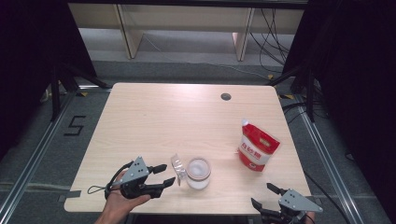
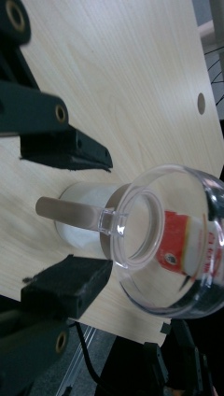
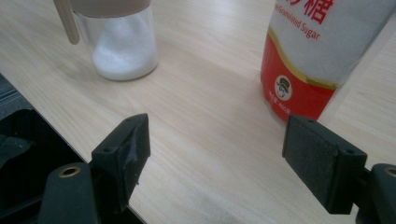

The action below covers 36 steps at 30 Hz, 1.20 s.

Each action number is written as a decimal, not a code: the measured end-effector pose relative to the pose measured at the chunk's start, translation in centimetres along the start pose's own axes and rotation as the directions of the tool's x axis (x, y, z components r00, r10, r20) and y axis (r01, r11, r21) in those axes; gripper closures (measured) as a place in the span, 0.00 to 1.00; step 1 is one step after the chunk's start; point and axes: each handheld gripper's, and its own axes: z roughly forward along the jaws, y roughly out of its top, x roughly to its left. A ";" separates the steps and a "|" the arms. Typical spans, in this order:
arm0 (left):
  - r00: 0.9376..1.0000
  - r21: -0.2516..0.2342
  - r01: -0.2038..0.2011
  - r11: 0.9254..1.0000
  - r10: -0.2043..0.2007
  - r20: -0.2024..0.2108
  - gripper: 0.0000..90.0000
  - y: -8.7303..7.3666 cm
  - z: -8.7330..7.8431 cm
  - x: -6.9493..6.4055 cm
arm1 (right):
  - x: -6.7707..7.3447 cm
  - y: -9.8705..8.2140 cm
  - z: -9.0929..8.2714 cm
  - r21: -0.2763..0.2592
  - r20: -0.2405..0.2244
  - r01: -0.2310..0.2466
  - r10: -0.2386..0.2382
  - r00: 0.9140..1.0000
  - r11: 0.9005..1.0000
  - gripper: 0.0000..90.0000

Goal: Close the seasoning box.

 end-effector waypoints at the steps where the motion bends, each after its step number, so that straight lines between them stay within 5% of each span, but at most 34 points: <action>1: 1.000 -0.009 -0.002 1.000 0.003 0.009 0.62 0.0 0.0 0.0 | 0.1 0.0 0.0 0.005 -0.004 -0.008 0.008 1.000 1.000 0.27; 6: 0.998 -0.009 -0.060 0.998 0.060 0.005 0.83 0.1 0.0 -0.1 | 0.1 -0.1 -0.1 0.013 -0.004 -0.029 0.029 1.000 0.999 0.27; 12: 0.997 -0.017 -0.078 0.997 0.078 0.000 0.97 0.1 0.1 -0.3 | 0.2 0.0 0.1 0.013 -0.020 -0.012 0.012 1.000 1.000 0.27; 19: 0.993 -0.006 -0.119 0.993 0.119 0.012 0.99 0.1 0.4 -0.5 | 0.3 0.1 -0.1 0.018 -0.009 -0.021 0.021 1.000 1.000 0.28; 23: 0.997 -0.005 -0.080 0.997 0.080 0.010 0.99 0.0 0.7 -0.8 | 0.5 0.1 0.0 0.013 0.000 -0.012 0.012 1.000 1.000 0.28; 30: 0.993 0.003 -0.119 0.993 0.119 0.003 0.99 0.4 0.8 -0.5 | 0.5 0.2 0.0 0.017 -0.014 -0.029 0.029 0.999 0.999 0.28; 36: 0.996 -0.006 -0.088 0.996 0.088 0.000 0.99 0.5 1.2 -0.8 | 0.6 0.2 0.1 0.016 -0.014 -0.037 0.037 0.999 0.999 0.28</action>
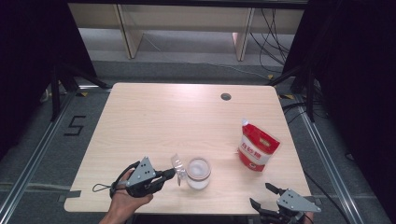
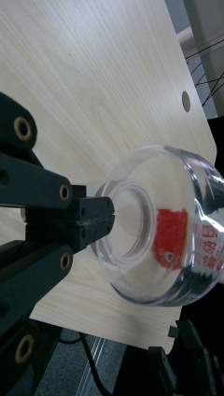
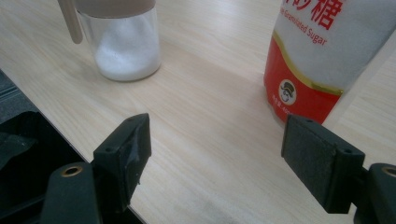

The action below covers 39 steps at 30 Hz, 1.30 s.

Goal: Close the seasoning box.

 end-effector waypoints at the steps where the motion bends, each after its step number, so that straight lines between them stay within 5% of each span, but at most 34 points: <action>1: 1.000 0.002 -0.012 1.000 0.012 -0.002 0.99 0.1 0.0 0.1 | -0.1 0.0 0.0 0.002 -0.001 0.009 -0.009 1.000 1.000 0.28; 25: 0.999 0.004 -0.031 1.000 0.031 0.008 0.99 0.7 0.4 -0.2 | -0.1 0.2 0.4 -0.016 -0.002 0.052 -0.052 0.999 0.999 0.28; 27: 1.000 0.005 -0.018 1.000 0.018 0.014 0.99 0.8 0.6 -0.3 | 0.0 0.2 0.3 -0.003 -0.014 0.020 -0.020 1.000 1.000 0.28; 28: 0.999 0.002 -0.041 0.999 0.041 0.019 0.99 0.8 0.7 -0.2 | 0.0 0.2 0.4 -0.008 -0.010 0.025 -0.025 1.000 1.000 0.28; 39: 0.999 0.012 -0.028 1.000 0.028 0.037 0.98 0.9 1.6 -0.6 | -0.1 0.1 0.4 -0.003 -0.003 0.029 -0.029 1.000 1.000 0.28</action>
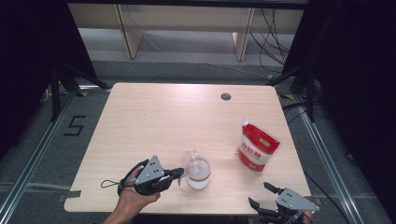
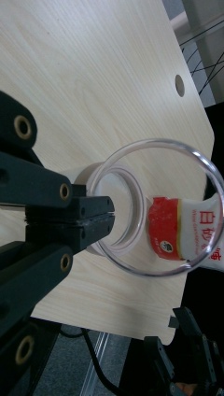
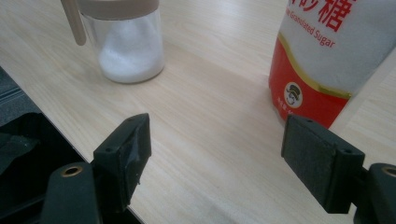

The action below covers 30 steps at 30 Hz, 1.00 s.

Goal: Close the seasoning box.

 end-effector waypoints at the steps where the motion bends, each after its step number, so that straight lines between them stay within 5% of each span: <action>1: 1.000 -0.005 -0.025 1.000 0.025 0.010 0.98 0.1 0.2 0.1 | 0.0 0.0 0.0 0.005 -0.007 -0.002 0.002 1.000 1.000 0.28; 3: 0.999 -0.006 -0.033 0.999 0.033 0.011 0.96 0.4 0.3 0.1 | 0.1 0.0 0.0 0.007 -0.014 -0.017 0.017 1.000 1.000 0.28; 4: 1.000 -0.009 0.011 1.000 -0.011 0.006 0.94 0.4 0.3 -0.1 | 0.1 0.0 0.0 0.011 -0.017 -0.017 0.017 1.000 1.000 0.28; 6: 1.000 -0.016 0.006 1.000 -0.005 0.019 0.86 0.5 0.3 0.2 | 0.0 0.0 0.0 0.005 -0.005 0.003 -0.003 1.000 1.000 0.28; 12: 0.995 -0.011 0.102 0.995 -0.102 0.022 0.59 0.2 0.1 0.5 | 0.0 0.0 0.0 -0.007 -0.001 -0.007 0.007 1.000 1.000 0.28; 14: 0.995 -0.008 0.093 0.996 -0.092 0.033 0.51 0.2 0.0 0.7 | 0.0 0.0 0.0 -0.010 -0.003 -0.007 0.007 1.000 1.000 0.28; 15: 0.991 -0.008 0.134 0.991 -0.134 0.028 0.48 0.1 -0.1 0.5 | 0.0 0.0 0.0 -0.015 -0.006 -0.009 0.009 1.000 1.000 0.27; 20: 0.993 0.004 0.114 0.993 -0.114 0.030 0.36 -0.1 -0.4 0.6 | 0.0 0.1 -0.1 -0.083 -0.040 -0.071 0.068 0.997 0.994 0.23; 24: 0.992 0.032 0.121 0.992 -0.122 0.031 0.30 -1.0 -0.7 0.9 | -0.1 0.1 -0.1 -0.082 -0.048 -0.116 0.112 0.993 0.990 0.20; 26: 0.993 0.040 0.117 0.992 -0.117 0.017 0.29 -1.5 -0.9 1.3 | -0.4 0.1 -0.1 -0.103 -0.028 -0.072 0.070 0.997 0.992 0.19; 30: 0.991 0.052 0.136 0.989 -0.136 -0.002 0.25 -2.2 -1.2 1.7 | -0.1 0.2 -0.2 -0.104 -0.051 -0.097 0.092 0.994 0.990 0.17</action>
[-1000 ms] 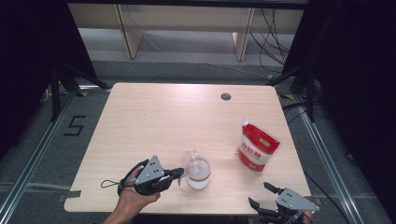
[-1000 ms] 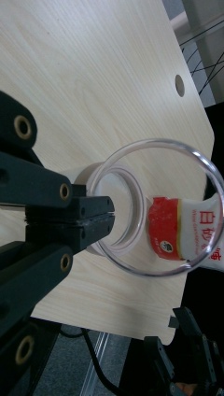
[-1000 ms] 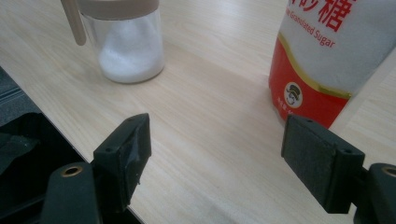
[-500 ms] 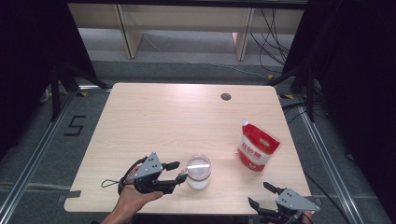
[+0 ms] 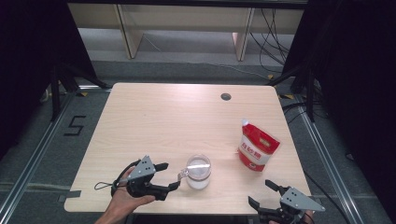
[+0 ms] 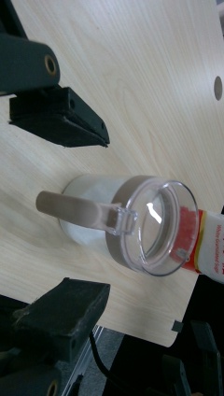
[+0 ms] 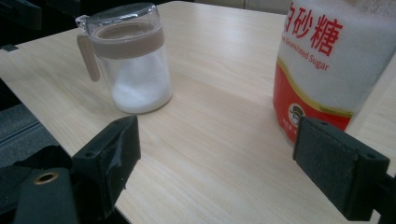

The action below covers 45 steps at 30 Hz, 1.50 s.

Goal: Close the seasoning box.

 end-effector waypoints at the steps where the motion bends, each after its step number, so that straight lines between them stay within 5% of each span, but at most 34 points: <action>1: 1.000 -0.003 -0.001 1.000 0.001 0.003 0.24 -0.1 0.0 0.1 | 0.1 0.0 0.0 0.004 -0.008 -0.012 0.012 1.000 1.000 0.17; 2: 1.000 0.002 0.000 1.000 0.000 -0.008 0.23 -0.3 -0.2 0.1 | -0.2 0.0 0.0 -0.005 0.012 0.029 -0.028 1.000 1.000 0.17; 3: 1.000 0.002 -0.026 1.000 0.026 -0.006 0.22 -0.4 -0.2 0.3 | -0.3 0.0 0.0 -0.009 0.013 0.034 -0.034 0.999 0.999 0.17; 6: 1.000 0.005 0.008 1.000 -0.008 -0.013 0.19 -0.7 -0.4 0.2 | -0.1 0.0 -0.1 0.002 0.007 0.000 0.000 1.000 1.000 0.17; 9: 1.000 0.016 0.008 1.000 -0.007 -0.010 0.18 -1.3 -0.6 0.2 | -0.3 -0.1 0.0 -0.003 0.022 0.043 -0.043 0.999 0.999 0.18; 15: 1.000 0.032 0.011 0.999 -0.011 -0.011 0.18 -2.4 -0.9 -0.1 | -0.1 -0.2 -0.2 0.034 0.025 -0.006 0.005 1.000 0.999 0.18; 16: 1.000 0.032 0.011 0.999 -0.011 -0.011 0.18 -2.4 -0.9 -0.1 | -0.3 -0.3 -0.2 0.043 0.034 0.023 -0.024 0.999 0.999 0.18; 17: 1.000 0.048 0.009 0.999 -0.009 -0.017 0.18 -2.8 -1.1 -0.3 | 0.1 -0.5 -0.4 0.080 0.048 -0.017 0.013 0.999 0.997 0.18; 21: 1.000 0.054 0.014 0.998 -0.013 -0.009 0.19 -3.7 -1.2 -0.6 | 0.2 -1.0 -0.6 0.145 0.049 -0.016 0.009 0.999 0.989 0.18; 23: 1.000 0.075 0.003 0.997 -0.002 -0.012 0.19 -4.0 -1.2 -0.7 | 0.0 -1.0 -0.6 0.133 0.057 0.022 -0.030 0.998 0.991 0.18; 24: 1.000 0.075 0.003 0.997 -0.002 -0.012 0.19 -4.0 -1.2 -0.7 | 0.3 -1.0 -0.7 0.136 0.054 -0.015 0.008 0.998 0.991 0.18; 26: 1.000 0.081 -0.014 0.997 0.015 -0.012 0.19 -4.3 -1.3 -1.0 | 0.1 -1.1 -0.7 0.143 0.047 0.013 -0.020 0.999 0.990 0.18; 27: 0.999 0.082 -0.042 0.996 0.043 -0.018 0.19 -4.4 -1.4 -0.9 | 0.2 -1.2 -0.7 0.143 0.060 0.007 -0.016 0.998 0.990 0.18; 29: 1.000 0.078 -0.031 0.996 0.031 -0.004 0.19 -4.6 -1.4 -1.1 | 0.5 -1.3 -0.8 0.161 0.069 -0.023 0.012 0.998 0.987 0.18; 33: 0.997 0.113 -0.064 0.992 0.068 -0.034 0.19 -4.8 -1.4 -1.1 | 0.2 -1.5 -0.7 0.185 0.073 0.013 -0.027 0.997 0.983 0.18; 36: 0.999 0.079 -0.027 0.996 0.030 -0.041 0.19 -4.9 -1.4 -1.4 | 0.3 -1.5 -0.6 0.202 0.067 0.000 -0.014 0.998 0.979 0.18; 42: 0.998 0.094 -0.040 0.995 0.044 -0.045 0.19 -5.0 -1.5 -1.1 | 0.5 -1.7 -0.5 0.211 0.061 -0.007 -0.006 0.998 0.978 0.18; 44: 0.998 0.101 -0.040 0.994 0.045 -0.046 0.19 -5.0 -1.5 -1.1 | 0.1 -1.6 -0.4 0.199 0.055 0.028 -0.040 0.998 0.980 0.18; 45: 0.998 0.107 -0.045 0.993 0.050 -0.049 0.19 -5.0 -1.6 -1.0 | 0.4 -1.7 -0.4 0.207 0.060 -0.007 -0.006 0.998 0.978 0.18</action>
